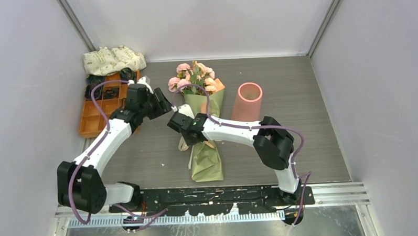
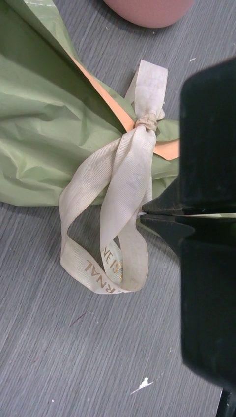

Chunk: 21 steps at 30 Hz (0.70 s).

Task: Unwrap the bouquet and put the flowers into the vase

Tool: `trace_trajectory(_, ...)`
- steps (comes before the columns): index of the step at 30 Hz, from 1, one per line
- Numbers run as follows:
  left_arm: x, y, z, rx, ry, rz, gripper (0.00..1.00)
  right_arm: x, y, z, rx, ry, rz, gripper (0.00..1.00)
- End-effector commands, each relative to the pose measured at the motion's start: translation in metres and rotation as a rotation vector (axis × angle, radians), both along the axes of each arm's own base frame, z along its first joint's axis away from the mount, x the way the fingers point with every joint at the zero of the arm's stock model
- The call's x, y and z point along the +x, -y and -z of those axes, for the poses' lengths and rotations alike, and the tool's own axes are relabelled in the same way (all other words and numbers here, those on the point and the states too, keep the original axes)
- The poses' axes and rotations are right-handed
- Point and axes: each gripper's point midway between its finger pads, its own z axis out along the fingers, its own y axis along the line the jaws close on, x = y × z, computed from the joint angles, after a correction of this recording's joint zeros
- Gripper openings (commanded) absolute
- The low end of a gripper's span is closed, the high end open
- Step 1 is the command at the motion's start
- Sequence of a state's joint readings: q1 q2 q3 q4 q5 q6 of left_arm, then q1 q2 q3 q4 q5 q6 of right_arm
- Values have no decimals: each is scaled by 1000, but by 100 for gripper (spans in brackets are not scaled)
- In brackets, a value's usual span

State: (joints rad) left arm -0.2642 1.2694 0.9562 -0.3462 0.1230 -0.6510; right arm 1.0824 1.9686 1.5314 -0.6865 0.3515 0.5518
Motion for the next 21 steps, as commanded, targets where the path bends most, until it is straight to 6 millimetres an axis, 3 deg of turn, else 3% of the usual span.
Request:
trace_trajectory(1, 19, 35, -19, -90, 102, 106, 57, 8, 0, -19, 29, 50, 28, 1)
trace_trajectory(7, 22, 103, -16, -129, 114, 305, 56, 5, 13, -61, 106, 102, 45, 1)
trace_trajectory(12, 16, 150, 7, -142, 77, 402, 55, -1, 22, -89, 163, 128, 51, 1)
trace_trajectory(16, 12, 164, 39, -145, 3, 414, 53, -3, 25, -102, 197, 141, 52, 1)
trace_trajectory(21, 13, 166, 76, -124, -64, 396, 49, -5, 26, -120, 239, 159, 45, 1)
